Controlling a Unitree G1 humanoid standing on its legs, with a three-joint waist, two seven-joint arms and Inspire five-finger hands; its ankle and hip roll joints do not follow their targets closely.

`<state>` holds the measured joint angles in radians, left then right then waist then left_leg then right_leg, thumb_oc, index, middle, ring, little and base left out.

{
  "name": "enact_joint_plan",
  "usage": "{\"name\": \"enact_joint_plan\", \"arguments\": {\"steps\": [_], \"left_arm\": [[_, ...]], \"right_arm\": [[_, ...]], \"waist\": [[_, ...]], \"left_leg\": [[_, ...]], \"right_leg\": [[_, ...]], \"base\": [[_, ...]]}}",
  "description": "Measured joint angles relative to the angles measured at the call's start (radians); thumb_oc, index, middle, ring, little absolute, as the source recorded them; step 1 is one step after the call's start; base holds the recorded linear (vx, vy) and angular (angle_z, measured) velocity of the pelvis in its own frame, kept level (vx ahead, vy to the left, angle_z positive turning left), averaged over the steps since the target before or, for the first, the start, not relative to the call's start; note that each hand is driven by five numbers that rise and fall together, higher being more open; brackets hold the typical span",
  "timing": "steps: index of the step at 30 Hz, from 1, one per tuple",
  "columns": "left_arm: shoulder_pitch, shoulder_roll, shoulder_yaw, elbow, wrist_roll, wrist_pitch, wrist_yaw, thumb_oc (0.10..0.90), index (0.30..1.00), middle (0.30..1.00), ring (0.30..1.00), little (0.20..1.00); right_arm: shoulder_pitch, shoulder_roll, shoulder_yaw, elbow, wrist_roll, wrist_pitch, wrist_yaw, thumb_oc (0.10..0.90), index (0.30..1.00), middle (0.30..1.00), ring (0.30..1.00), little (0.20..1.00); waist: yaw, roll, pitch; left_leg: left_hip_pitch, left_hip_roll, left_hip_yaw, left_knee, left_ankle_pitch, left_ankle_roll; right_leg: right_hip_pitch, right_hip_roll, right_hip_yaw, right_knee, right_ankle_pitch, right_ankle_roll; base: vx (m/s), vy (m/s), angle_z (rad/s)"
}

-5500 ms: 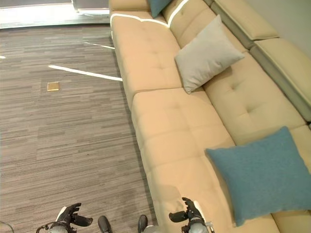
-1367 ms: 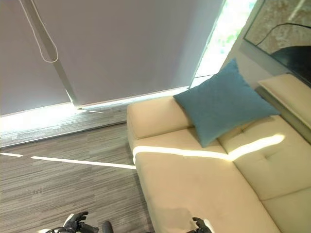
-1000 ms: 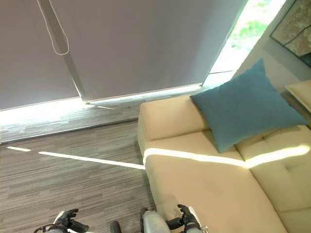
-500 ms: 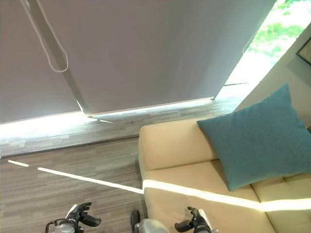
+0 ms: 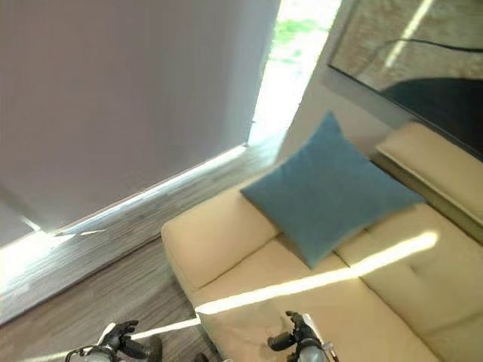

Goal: Pick up all the scattered cushions and arrange them neatly on the sofa.

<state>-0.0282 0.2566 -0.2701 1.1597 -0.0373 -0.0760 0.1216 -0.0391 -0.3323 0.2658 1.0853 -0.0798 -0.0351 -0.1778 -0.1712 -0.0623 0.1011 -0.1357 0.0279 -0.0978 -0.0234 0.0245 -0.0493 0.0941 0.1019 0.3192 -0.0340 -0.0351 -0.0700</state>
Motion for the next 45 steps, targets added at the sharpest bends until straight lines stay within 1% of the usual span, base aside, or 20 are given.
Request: {"name": "enact_joint_plan", "arguments": {"steps": [1,2,3,4,6,8,9,10,12,14,15,16,20,23,34,39,42,43,44,45], "left_arm": [[0.001,-0.002,0.000,0.010,0.000,0.000,0.000,0.800,0.900,0.900,0.900,0.900],[0.002,0.000,0.000,0.011,0.001,0.001,0.001,0.800,0.900,0.900,0.900,0.900],[0.007,0.001,0.000,0.007,0.002,-0.002,0.002,0.800,0.900,0.900,0.900,0.900],[0.017,0.008,0.000,0.009,0.003,-0.005,0.001,0.800,0.900,0.900,0.900,0.900],[0.007,0.014,-0.001,0.011,0.005,-0.004,0.000,0.800,0.900,0.900,0.900,0.900],[-0.014,0.017,0.001,0.010,0.008,-0.006,0.002,0.800,0.900,0.900,0.900,0.900],[-0.016,0.037,0.001,0.011,0.008,-0.006,0.004,0.800,0.900,0.900,0.900,0.900],[-0.023,0.047,0.005,0.012,0.008,-0.005,0.005,0.800,0.900,0.900,0.900,0.900],[-0.015,0.058,0.016,0.010,0.006,-0.005,0.011,0.800,0.900,0.900,0.900,0.900],[0.000,0.060,0.024,0.006,0.001,-0.005,0.020,0.800,0.900,0.900,0.900,0.900],[0.004,0.061,0.032,0.005,0.001,-0.006,0.019,0.800,0.900,0.900,0.900,0.900],[0.008,0.060,0.040,0.005,0.001,-0.006,0.019,0.800,0.900,0.900,0.900,0.900],[0.016,0.033,0.040,0.002,0.001,-0.006,0.003,0.800,0.900,0.900,0.900,0.900],[0.019,0.009,0.040,0.002,0.002,-0.006,-0.001,0.800,0.900,0.900,0.900,0.900],[0.016,0.002,0.040,0.009,0.002,-0.006,0.000,0.800,0.900,0.900,0.900,0.900],[0.014,0.000,0.039,0.009,0.001,-0.005,-0.001,0.800,0.900,0.900,0.900,0.900],[0.004,-0.003,0.038,0.006,0.001,-0.005,-0.001,0.800,0.900,0.900,0.900,0.900],[0.003,-0.006,0.038,0.002,0.000,-0.005,-0.001,0.800,0.900,0.900,0.900,0.900],[0.002,-0.016,0.032,-0.001,0.000,-0.006,-0.002,0.800,0.900,0.900,0.900,0.900],[0.007,-0.026,0.032,0.000,0.000,-0.006,-0.003,0.800,0.900,0.900,0.900,0.900]], "right_arm": [[0.005,0.000,0.001,0.001,0.000,0.001,-0.001,0.800,0.900,0.900,0.900,0.900],[0.023,0.003,0.001,0.002,-0.003,0.001,0.001,0.800,0.900,0.900,0.900,0.900],[0.030,0.004,0.002,0.003,-0.006,0.002,0.003,0.800,0.900,0.900,0.900,0.900],[0.033,0.010,0.001,0.001,-0.011,0.003,0.003,0.800,0.900,0.900,0.900,0.900],[0.047,0.016,0.004,-0.001,-0.015,0.005,0.003,0.800,0.900,0.900,0.900,0.900],[0.058,0.034,0.004,0.002,-0.016,0.019,0.009,0.800,0.900,0.900,0.900,0.900],[0.050,0.067,0.010,-0.002,-0.020,0.019,0.020,0.800,0.900,0.900,0.900,0.900],[0.045,0.084,0.015,-0.003,-0.020,0.017,0.021,0.800,0.900,0.900,0.900,0.900],[0.021,0.108,0.024,-0.005,-0.029,0.015,0.019,0.800,0.900,0.900,0.900,0.900],[0.003,0.097,0.010,-0.023,-0.037,0.009,0.019,0.800,0.900,0.900,0.900,0.900],[0.002,0.094,0.010,-0.026,-0.041,0.009,0.018,0.800,0.900,0.900,0.900,0.900],[0.002,0.092,0.010,-0.033,-0.042,0.009,0.019,0.800,0.900,0.900,0.900,0.900],[0.001,0.048,0.003,-0.041,-0.052,0.007,0.017,0.800,0.900,0.900,0.900,0.900],[0.001,0.010,0.000,-0.044,-0.053,0.008,0.016,0.800,0.900,0.900,0.900,0.900],[0.012,0.002,0.002,-0.079,-0.062,0.008,0.020,0.800,0.900,0.900,0.900,0.900],[0.020,0.001,0.002,-0.077,-0.061,0.005,0.021,0.800,0.900,0.900,0.900,0.900],[0.013,-0.001,0.000,-0.072,-0.050,0.002,0.019,0.800,0.900,0.900,0.900,0.900],[0.011,0.000,0.000,-0.072,-0.048,0.004,0.019,0.800,0.900,0.900,0.900,0.900],[0.006,-0.007,0.000,-0.069,-0.044,0.005,0.018,0.800,0.900,0.900,0.900,0.900],[0.001,-0.013,-0.001,-0.068,-0.043,0.004,0.016,0.800,0.900,0.900,0.900,0.900]], "waist": [[-0.012,0.008,-0.008],[-0.013,0.005,-0.013],[-0.002,0.007,-0.014],[-0.003,0.013,-0.015],[-0.017,0.010,-0.016],[-0.010,0.014,-0.008],[0.001,0.011,-0.005],[-0.004,0.009,-0.005],[0.041,0.009,0.001],[0.052,0.012,0.003],[0.057,0.007,0.000],[0.061,0.003,-0.003],[0.051,0.028,-0.017],[0.050,0.057,-0.032],[0.049,0.082,-0.042],[0.050,0.061,-0.024],[0.048,0.031,0.004],[0.051,0.011,0.014],[0.055,0.010,0.016],[0.051,0.009,0.018]], "left_leg": [[0.012,0.000,0.020,-0.001,0.058,0.017],[0.043,-0.009,0.049,-0.023,0.061,0.019],[0.083,-0.008,0.085,-0.070,0.068,0.030],[0.094,-0.026,0.150,-0.068,0.079,0.061],[0.094,-0.053,0.175,-0.067,0.070,0.074],[0.094,-0.065,0.203,-0.066,0.066,0.081],[0.097,-0.066,0.256,-0.067,0.059,0.090],[0.097,-0.066,0.273,-0.067,0.058,0.090],[0.103,-0.041,0.386,-0.067,0.038,0.092],[0.124,-0.024,0.429,-0.072,0.012,0.077],[0.132,-0.017,0.446,-0.071,0.009,0.072],[0.139,-0.009,0.459,-0.072,0.003,0.067],[0.150,0.022,0.459,-0.067,0.010,0.047],[0.151,0.028,0.457,-0.067,0.011,0.046],[0.174,0.058,0.405,-0.026,0.004,0.058],[0.106,0.081,0.347,0.123,0.017,0.039],[0.079,0.086,0.303,0.201,0.054,-0.029],[0.064,0.076,0.288,0.217,0.022,-0.053],[0.074,0.041,0.236,0.151,0.009,-0.056],[0.076,0.018,0.224,0.076,0.010,-0.052]], "right_leg": [[0.012,-0.007,0.000,0.001,-0.016,0.012],[0.001,-0.020,0.002,0.029,-0.034,0.019],[-0.022,-0.021,-0.004,0.079,-0.057,0.050],[-0.059,-0.048,-0.063,0.131,-0.100,0.100],[-0.076,-0.083,-0.099,0.129,-0.119,0.123],[-0.107,-0.105,-0.100,0.150,-0.138,0.152],[-0.152,-0.118,-0.111,0.194,-0.141,0.185],[-0.172,-0.122,-0.124,0.205,-0.141,0.190],[-0.236,-0.157,-0.265,0.206,-0.111,0.183],[-0.221,-0.248,-0.539,0.155,-0.048,0.184],[-0.209,-0.260,-0.572,0.133,-0.023,0.204],[-0.202,-0.262,-0.601,0.115,0.008,0.202],[-0.164,-0.215,-0.599,0.060,0.051,0.158],[-0.169,-0.200,-0.586,0.061,0.043,0.141],[-0.108,-0.167,-0.558,0.012,0.024,0.124],[-0.073,-0.169,-0.560,-0.019,0.030,0.093],[-0.051,-0.162,-0.552,-0.028,0.023,0.065],[-0.040,-0.163,-0.546,-0.048,0.024,0.057],[-0.041,-0.160,-0.529,-0.057,0.031,0.057],[-0.049,-0.153,-0.518,-0.057,0.032,0.057]], "base": [[0.14,0.229,-0.89],[0.11,0.213,-1.01],[0.08,0.185,-1.55],[0.07,0.193,-1.53],[0.03,0.146,-0.81],[0.01,0.139,-0.59],[0.01,0.073,-0.82],[0.01,0.074,-1.11],[0.05,0.023,-1.39],[0.05,0.004,-1.06],[0.06,-0.021,-0.52],[0.06,-0.029,-0.44],[0.05,-0.061,-0.12],[0.02,-0.060,-0.11],[0.02,-0.192,-0.05],[0.00,-0.130,0.11],[0.10,-0.020,0.00],[0.08,0.053,-0.24],[0.11,0.081,-0.33],[0.11,0.110,-0.44]]}}
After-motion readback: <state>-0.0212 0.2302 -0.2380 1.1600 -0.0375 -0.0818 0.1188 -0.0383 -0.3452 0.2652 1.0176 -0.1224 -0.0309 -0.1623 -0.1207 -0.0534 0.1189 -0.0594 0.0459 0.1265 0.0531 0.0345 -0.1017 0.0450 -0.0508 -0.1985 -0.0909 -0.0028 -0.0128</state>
